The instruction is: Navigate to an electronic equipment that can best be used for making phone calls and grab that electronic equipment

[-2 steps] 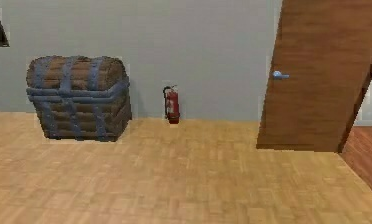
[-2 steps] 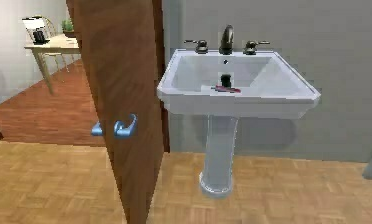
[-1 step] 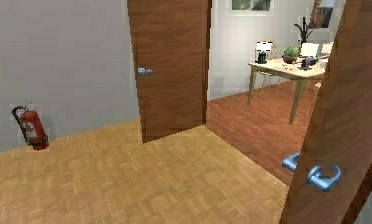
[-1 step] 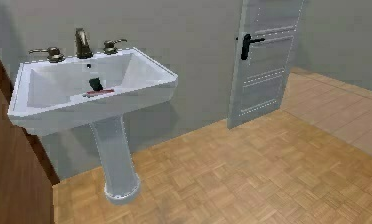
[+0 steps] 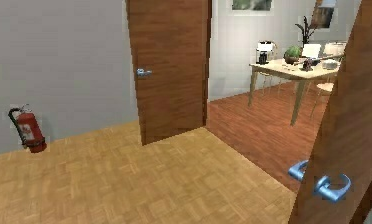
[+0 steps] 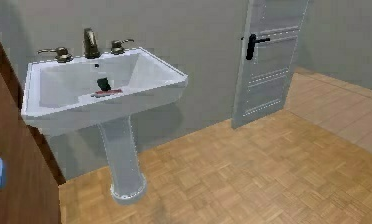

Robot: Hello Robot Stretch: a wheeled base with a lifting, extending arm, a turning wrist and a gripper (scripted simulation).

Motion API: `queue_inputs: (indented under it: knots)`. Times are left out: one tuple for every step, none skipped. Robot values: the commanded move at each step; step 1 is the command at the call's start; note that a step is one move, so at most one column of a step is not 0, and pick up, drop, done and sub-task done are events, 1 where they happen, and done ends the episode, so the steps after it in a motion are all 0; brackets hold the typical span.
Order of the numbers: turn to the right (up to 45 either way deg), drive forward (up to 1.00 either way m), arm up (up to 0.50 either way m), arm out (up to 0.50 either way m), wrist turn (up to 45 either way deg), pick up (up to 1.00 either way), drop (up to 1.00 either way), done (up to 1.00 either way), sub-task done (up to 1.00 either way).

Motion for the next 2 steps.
queue_inputs:
  knots:
    - [-12.0, 0.00, 0.00, 0.00, 0.0, 0.00, 0.00, 0.00, 0.00]
    - [0.0, 0.60, 0.00, 0.00, 0.0, 0.00, 0.00, 0.00, 0.00]
